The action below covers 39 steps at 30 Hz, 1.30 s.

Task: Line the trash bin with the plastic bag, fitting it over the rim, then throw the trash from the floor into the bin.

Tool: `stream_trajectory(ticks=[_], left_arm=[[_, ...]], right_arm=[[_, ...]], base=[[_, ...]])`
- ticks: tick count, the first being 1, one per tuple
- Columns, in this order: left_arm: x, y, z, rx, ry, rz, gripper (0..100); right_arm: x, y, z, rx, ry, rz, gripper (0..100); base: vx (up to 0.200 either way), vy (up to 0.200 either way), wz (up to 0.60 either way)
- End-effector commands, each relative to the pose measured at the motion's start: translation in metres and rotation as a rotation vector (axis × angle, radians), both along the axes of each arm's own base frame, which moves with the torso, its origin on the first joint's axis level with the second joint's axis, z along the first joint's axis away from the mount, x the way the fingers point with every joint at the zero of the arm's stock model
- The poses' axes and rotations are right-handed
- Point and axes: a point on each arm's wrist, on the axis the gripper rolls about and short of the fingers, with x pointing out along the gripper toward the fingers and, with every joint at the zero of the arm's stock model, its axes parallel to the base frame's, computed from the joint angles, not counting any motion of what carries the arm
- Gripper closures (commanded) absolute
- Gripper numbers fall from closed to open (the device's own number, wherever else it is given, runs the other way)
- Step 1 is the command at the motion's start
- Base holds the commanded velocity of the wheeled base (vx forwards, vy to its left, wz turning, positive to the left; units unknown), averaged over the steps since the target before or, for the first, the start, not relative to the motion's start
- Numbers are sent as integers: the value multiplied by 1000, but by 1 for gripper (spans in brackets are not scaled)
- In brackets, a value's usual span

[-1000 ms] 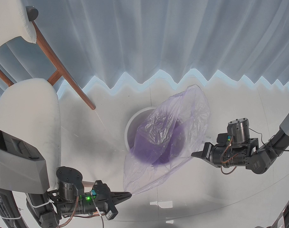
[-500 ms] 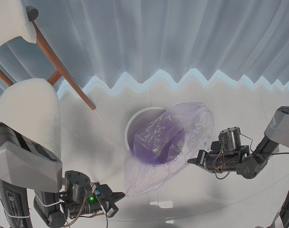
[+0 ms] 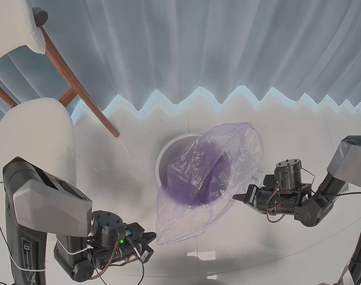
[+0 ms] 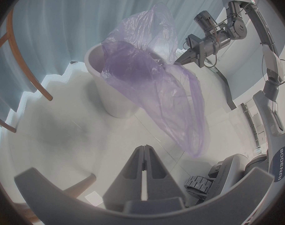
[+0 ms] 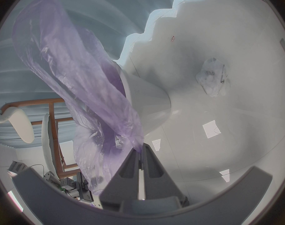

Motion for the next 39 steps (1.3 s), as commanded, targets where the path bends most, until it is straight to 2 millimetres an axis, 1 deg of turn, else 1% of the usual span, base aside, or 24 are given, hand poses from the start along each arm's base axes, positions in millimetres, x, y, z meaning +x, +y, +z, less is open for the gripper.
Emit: stream_trajectory(ticks=[1, 4, 6, 7, 8, 9, 10, 11, 13, 15, 16, 17, 18, 20, 23, 24, 25, 28, 29, 32, 34, 35, 37, 39], left_arm=[[1, 0, -7, 17, 16, 11, 100], [1, 2, -7, 19, 16, 18, 100], [2, 2, 2, 0, -12, 20, 100], [1, 3, 11, -17, -38, 20, 100], [1, 3, 18, -27, -54, 20, 100], [-2, 5, 31, -50, -89, 20, 100], [-2, 5, 31, -50, -89, 20, 100], [-6, 10, 59, -101, -169, 31, 100], [-13, 18, 93, -168, -278, 42, 100], [-24, 25, 125, -245, -387, 33, 100], [-29, 26, 136, -273, -425, 22, 100], [-29, 26, 136, -273, -425, 22, 100], [-35, 24, 156, -338, -496, -33, 100], [-33, 15, 170, -407, -527, -78, 100], [-27, 2, 189, -585, -483, -122, 100], [-26, -4, 198, -680, -437, -155, 100], [-26, -6, 203, -752, -392, -162, 100], [-35, -1, 224, -942, -306, -153, 100], [-40, 3, 239, -1047, -270, -158, 100], [-36, 1, 270, -1240, -208, -195, 100], [-33, -1, 282, -1311, -184, -214, 100], [-32, -4, 283, -1322, -165, -222, 100], [-30, -14, 273, -1297, -124, -229, 100], [-30, -27, 259, -1239, -100, -243, 100]], right_arm=[[-1, 0, -2, -3, 5, 3, 100], [-1, 0, -2, -4, 7, 4, 100], [-1, 0, -8, -11, 21, 3, 100], [-1, 0, -10, -16, 27, 5, 100], [-1, 0, -10, -16, 27, 7, 0], [-1, 0, -11, -17, 30, 7, 0], [-1, 0, -11, -17, 30, 7, 0], [-1, 0, -11, -12, 27, 2, 0], [-3, -1, -10, -8, 14, 0, 0], [-5, -1, -9, -1, -14, 0, 0], [-6, -1, -10, 2, -24, 1, 0], [-6, -1, -10, 2, -24, 1, 0], [-9, -2, -11, 4, -40, 2, 0], [-10, -3, -12, 5, -41, 1, 0], [-12, -3, -11, 3, -43, 2, 0], [-13, -4, -11, 4, -44, 0, 0], [-14, -4, -9, 5, -47, 0, 0], [-14, -5, -3, 11, -72, -3, 0], [-14, -5, -2, 15, -88, -2, 0], [-15, -5, 0, 22, -120, -3, 0], [-15, -5, 1, 21, -136, -8, 0], [-16, -5, 2, 21, -144, -12, 0], [-16, -5, 3, 18, -158, -19, 0], [-15, -6, 5, 18, -171, -26, 0]], base=[[0, 0, 0], [0, 0, 0], [0, 0, 0], [0, 0, 0], [0, 0, 0], [0, 0, 0], [0, 0, 0], [0, 0, 0], [0, 0, 0], [0, 0, 0], [0, 0, 0], [0, 0, 0], [0, 0, 0], [0, 0, 0], [0, 0, 0], [0, 0, 0], [0, 0, 0], [0, 0, 0], [0, 0, 0], [0, 0, 0], [0, 0, 0], [0, 0, 0], [0, 0, 0], [0, 0, 0]])
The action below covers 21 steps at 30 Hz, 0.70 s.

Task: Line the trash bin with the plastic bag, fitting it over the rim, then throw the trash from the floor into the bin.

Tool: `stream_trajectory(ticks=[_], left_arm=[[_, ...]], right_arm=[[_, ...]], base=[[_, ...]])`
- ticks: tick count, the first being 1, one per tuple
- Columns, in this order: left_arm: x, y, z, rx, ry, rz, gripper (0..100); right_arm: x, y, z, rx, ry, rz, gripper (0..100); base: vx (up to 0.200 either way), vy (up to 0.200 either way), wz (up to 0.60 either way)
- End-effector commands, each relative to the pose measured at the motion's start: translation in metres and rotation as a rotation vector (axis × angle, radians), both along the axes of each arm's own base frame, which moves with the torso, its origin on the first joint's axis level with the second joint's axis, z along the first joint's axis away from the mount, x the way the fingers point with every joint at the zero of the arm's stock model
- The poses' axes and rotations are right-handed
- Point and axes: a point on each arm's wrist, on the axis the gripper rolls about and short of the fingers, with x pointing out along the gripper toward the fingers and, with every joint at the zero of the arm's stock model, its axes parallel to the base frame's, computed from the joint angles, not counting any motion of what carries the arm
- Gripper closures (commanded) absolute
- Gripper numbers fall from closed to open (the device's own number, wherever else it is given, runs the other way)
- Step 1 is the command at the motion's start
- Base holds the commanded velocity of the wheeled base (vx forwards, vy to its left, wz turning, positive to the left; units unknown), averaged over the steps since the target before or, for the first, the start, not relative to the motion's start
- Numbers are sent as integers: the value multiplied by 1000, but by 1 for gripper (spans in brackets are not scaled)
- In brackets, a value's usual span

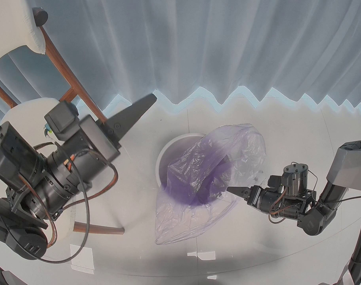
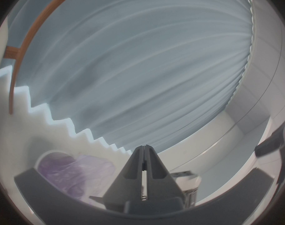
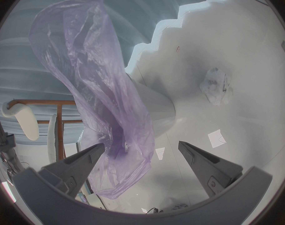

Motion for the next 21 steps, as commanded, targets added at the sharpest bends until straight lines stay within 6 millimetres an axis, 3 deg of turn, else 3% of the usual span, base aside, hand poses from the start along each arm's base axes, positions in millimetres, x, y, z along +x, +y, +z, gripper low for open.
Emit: stream_trajectory(ticks=[1, 7, 8, 10, 13, 16, 21], left_arm=[[-6, -24, 10, 2, -69, -100, 100], [10, -63, -52, 447, -139, -142, 100], [12, -66, -63, 547, -153, -130, 0], [18, -73, -73, 659, -158, -87, 0], [21, -103, -70, 690, -147, -44, 0], [37, -118, -68, 783, -113, 33, 0], [55, -118, -80, 989, -86, 145, 0]], right_arm=[[-3, -1, 9, 3, -58, -18, 0], [-6, -3, 19, 11, -87, -19, 0], [-7, -3, 22, 13, -96, -19, 0], [-8, -3, 29, 19, -116, -20, 0], [-11, -4, 41, 29, -143, -21, 0], [-15, -4, 46, 32, -156, -20, 0], [-18, -4, 51, 37, -171, -17, 0]], base=[[0, 0, 0], [0, 0, 0], [0, 0, 0], [0, 0, 0], [0, 0, 0], [0, 0, 0], [0, 0, 0]])
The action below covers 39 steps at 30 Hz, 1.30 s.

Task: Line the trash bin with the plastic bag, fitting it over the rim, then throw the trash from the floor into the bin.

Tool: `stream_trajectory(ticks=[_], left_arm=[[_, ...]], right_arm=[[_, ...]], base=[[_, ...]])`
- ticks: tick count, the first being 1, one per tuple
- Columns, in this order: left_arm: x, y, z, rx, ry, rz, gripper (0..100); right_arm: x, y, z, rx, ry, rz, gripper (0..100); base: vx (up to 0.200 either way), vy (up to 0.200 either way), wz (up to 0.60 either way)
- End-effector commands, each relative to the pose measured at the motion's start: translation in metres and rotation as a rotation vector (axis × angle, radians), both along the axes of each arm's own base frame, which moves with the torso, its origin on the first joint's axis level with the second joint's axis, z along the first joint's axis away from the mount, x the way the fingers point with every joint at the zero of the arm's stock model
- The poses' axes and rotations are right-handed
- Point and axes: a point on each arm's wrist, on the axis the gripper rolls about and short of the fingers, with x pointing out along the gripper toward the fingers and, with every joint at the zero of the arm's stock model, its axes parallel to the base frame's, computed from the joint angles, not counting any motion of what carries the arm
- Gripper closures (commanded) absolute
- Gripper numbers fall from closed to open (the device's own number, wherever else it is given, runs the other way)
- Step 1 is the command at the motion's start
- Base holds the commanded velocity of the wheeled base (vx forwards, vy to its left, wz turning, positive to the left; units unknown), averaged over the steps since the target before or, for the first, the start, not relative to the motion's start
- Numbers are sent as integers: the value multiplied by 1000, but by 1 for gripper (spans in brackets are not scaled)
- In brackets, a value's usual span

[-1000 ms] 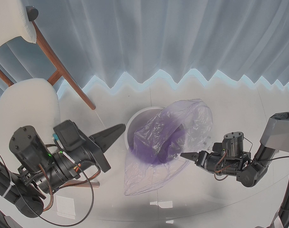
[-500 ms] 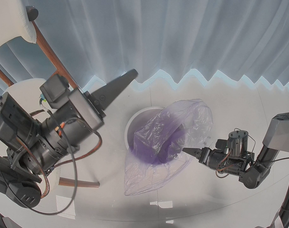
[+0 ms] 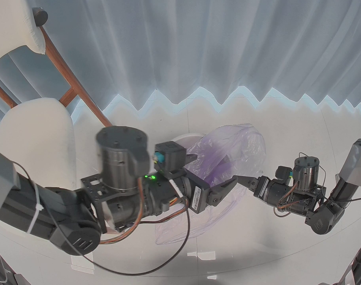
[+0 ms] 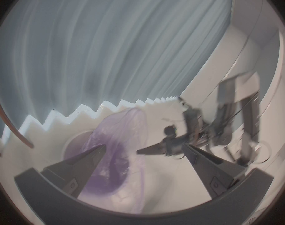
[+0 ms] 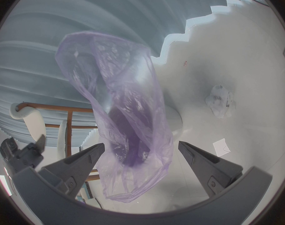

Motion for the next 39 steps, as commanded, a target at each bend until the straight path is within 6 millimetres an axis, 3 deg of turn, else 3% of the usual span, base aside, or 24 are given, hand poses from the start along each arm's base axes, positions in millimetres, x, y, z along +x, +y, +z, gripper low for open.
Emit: stream_trajectory(ticks=[1, 2, 3, 8, 14, 31, 32, 36, 39], left_arm=[[25, -30, -24, 196, -28, 80, 0], [25, -30, -24, 196, -28, 80, 0], [41, -35, -35, 258, -57, 133, 0], [75, -35, -56, 310, -100, 172, 0], [94, -37, -83, 299, -127, 196, 0], [131, -56, -91, 251, -181, 262, 0], [132, -55, -90, 248, -182, 267, 100], [137, -46, -78, 214, -198, 295, 100], [131, -36, -43, 146, -253, 313, 100]], right_arm=[[-8, -1, 21, 16, -64, 2, 0], [-8, -1, 21, 16, -64, 2, 0], [-9, -1, 24, 17, -73, 3, 0], [-10, -1, 29, 21, -88, 3, 0], [-15, -2, 38, 28, -117, 3, 0], [-23, -1, 54, 38, -164, 14, 0], [-24, 0, 55, 39, -167, 19, 0], [-26, 0, 56, 38, -164, 20, 0], [-26, 0, 56, 37, -159, 20, 0]], base=[[0, 0, 0], [0, 0, 0], [0, 0, 0], [0, 0, 0], [0, 0, 0], [0, 0, 0], [0, 0, 0], [0, 0, 0], [0, 0, 0]])
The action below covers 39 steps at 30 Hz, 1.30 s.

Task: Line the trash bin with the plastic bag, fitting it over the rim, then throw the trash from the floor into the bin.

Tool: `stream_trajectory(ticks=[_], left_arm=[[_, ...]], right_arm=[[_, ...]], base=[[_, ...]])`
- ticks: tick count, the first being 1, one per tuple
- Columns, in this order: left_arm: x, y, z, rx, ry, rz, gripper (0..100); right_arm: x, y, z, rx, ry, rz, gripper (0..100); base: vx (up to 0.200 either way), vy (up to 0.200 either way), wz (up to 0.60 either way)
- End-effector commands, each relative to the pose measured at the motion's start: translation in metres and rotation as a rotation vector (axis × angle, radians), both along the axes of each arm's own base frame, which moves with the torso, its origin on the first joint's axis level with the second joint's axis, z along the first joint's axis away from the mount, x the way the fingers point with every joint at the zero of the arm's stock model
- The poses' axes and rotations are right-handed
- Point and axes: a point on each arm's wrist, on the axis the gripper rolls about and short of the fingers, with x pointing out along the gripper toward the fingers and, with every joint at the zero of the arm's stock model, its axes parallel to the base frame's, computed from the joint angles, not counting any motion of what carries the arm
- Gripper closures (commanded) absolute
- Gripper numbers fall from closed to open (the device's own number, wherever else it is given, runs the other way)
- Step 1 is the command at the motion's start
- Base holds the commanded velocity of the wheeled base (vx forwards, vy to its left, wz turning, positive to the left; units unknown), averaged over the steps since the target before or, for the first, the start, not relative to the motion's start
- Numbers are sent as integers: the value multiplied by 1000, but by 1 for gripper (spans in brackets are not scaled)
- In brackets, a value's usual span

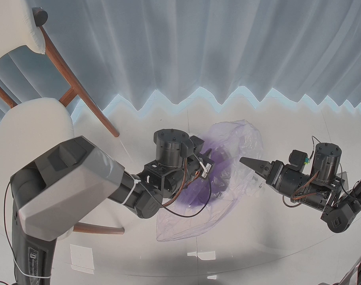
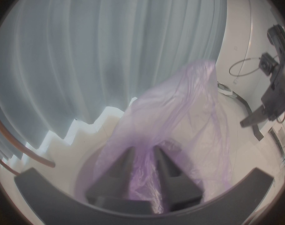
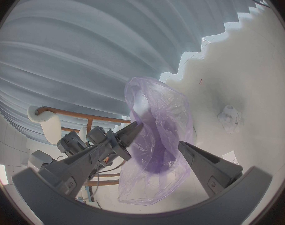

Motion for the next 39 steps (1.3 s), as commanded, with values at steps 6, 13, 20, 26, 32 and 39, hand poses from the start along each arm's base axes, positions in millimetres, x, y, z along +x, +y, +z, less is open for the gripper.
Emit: stream_trajectory(ticks=[6, 13, 20, 26, 32, 39], left_arm=[[-18, 31, 69, -113, -79, 27, 100], [4, 66, 67, -108, -68, 62, 100], [24, 81, 63, -106, -16, 89, 100], [32, 91, 61, -139, 40, 110, 100], [29, 99, 54, -129, 62, 108, 100], [25, 100, 56, -128, 61, 104, 100]], right_arm=[[-1, 0, 3, 2, -7, 3, 0], [-4, 6, 1, -1, 0, 25, 0], [-3, 6, 0, -2, 3, 24, 0], [4, 7, -14, -43, 29, -2, 0], [6, 21, -25, -145, 19, -21, 0], [17, 31, -36, -183, 14, -22, 0]], base=[[0, 0, 0], [0, 0, 0], [0, 0, 0], [0, 0, 0], [0, 0, 0], [0, 0, 0]])
